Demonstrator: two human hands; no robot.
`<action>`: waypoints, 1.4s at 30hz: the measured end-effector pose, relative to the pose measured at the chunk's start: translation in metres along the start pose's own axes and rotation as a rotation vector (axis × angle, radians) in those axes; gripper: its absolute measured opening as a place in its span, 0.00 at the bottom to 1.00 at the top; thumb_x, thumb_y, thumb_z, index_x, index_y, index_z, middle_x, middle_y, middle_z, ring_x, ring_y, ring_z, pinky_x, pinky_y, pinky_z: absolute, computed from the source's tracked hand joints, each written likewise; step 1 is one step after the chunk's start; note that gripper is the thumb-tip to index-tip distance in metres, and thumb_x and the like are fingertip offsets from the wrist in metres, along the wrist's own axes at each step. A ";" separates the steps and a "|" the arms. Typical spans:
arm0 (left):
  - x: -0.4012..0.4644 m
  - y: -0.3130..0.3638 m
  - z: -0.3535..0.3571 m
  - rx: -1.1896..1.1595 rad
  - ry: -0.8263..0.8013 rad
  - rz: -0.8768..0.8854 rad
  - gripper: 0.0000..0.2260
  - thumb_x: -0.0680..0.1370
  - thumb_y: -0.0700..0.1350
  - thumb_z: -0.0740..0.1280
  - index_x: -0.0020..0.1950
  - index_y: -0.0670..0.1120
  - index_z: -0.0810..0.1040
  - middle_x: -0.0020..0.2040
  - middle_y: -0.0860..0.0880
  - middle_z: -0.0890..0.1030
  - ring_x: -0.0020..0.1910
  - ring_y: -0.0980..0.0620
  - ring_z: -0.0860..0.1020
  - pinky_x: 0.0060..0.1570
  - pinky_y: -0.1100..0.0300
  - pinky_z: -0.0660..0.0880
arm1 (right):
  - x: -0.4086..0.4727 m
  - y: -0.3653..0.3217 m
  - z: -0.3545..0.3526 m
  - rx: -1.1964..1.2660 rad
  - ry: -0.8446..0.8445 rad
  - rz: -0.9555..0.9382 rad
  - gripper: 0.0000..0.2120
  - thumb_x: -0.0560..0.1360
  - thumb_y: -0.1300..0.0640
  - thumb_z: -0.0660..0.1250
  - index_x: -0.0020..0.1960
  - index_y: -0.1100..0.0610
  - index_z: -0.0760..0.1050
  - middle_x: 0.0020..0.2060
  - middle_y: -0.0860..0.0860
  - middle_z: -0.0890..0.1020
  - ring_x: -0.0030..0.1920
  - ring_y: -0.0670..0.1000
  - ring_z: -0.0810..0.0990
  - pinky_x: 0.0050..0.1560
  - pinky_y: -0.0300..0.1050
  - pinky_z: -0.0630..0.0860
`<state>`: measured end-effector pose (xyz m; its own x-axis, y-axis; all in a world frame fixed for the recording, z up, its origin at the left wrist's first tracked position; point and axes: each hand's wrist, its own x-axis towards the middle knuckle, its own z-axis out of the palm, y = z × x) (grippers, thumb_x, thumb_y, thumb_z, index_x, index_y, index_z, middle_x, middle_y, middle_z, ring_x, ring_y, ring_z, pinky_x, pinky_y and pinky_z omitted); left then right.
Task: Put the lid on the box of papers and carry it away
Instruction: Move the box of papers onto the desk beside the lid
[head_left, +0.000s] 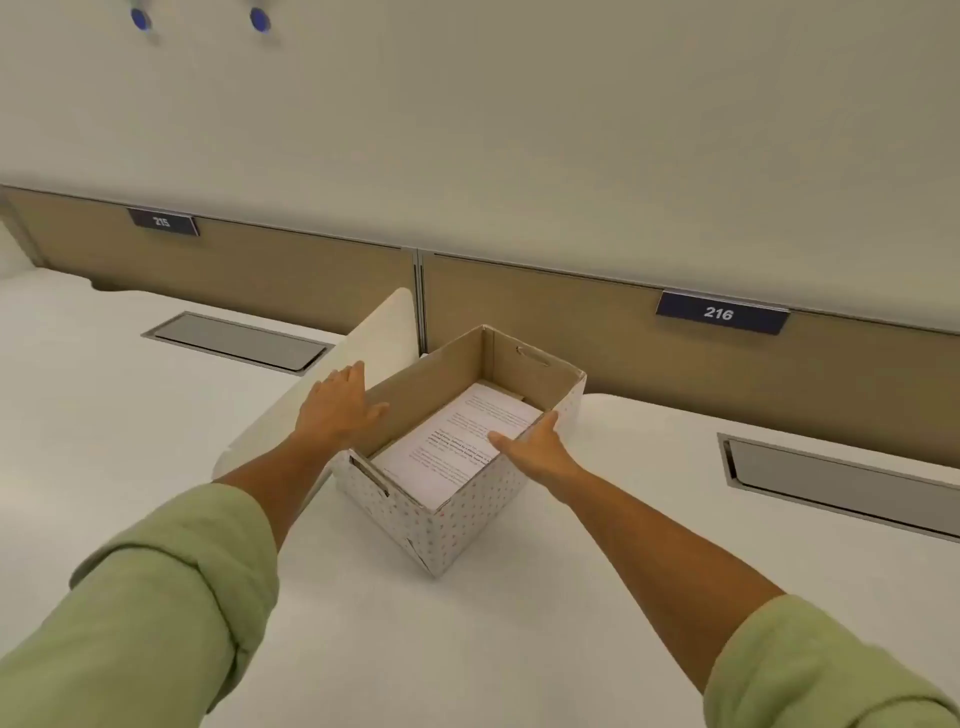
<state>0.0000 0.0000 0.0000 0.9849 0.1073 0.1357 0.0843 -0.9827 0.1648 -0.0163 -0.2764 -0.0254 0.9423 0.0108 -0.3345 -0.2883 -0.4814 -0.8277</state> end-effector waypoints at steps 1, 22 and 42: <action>0.002 -0.003 0.003 -0.013 -0.022 -0.018 0.33 0.78 0.57 0.65 0.75 0.40 0.61 0.71 0.38 0.71 0.68 0.39 0.72 0.64 0.44 0.70 | 0.002 0.002 0.006 0.022 -0.023 0.019 0.52 0.77 0.46 0.71 0.81 0.55 0.34 0.81 0.57 0.57 0.79 0.60 0.60 0.76 0.59 0.65; 0.013 -0.021 0.039 -0.080 -0.225 -0.109 0.10 0.79 0.40 0.63 0.58 0.37 0.76 0.50 0.41 0.79 0.42 0.46 0.75 0.43 0.55 0.73 | -0.031 0.016 0.015 -0.041 -0.091 0.035 0.15 0.78 0.51 0.69 0.61 0.44 0.68 0.46 0.43 0.79 0.51 0.55 0.82 0.41 0.56 0.85; -0.127 0.100 -0.055 -0.245 0.076 -0.055 0.08 0.80 0.40 0.61 0.42 0.39 0.76 0.31 0.47 0.72 0.30 0.50 0.72 0.35 0.56 0.69 | -0.180 0.055 -0.113 -0.122 0.182 -0.258 0.20 0.81 0.53 0.64 0.72 0.51 0.67 0.55 0.49 0.77 0.52 0.54 0.78 0.37 0.44 0.80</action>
<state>-0.1250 -0.1036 0.0533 0.9651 0.1791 0.1913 0.0887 -0.9101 0.4047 -0.1830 -0.4039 0.0404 0.9996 -0.0051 -0.0261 -0.0241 -0.5842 -0.8112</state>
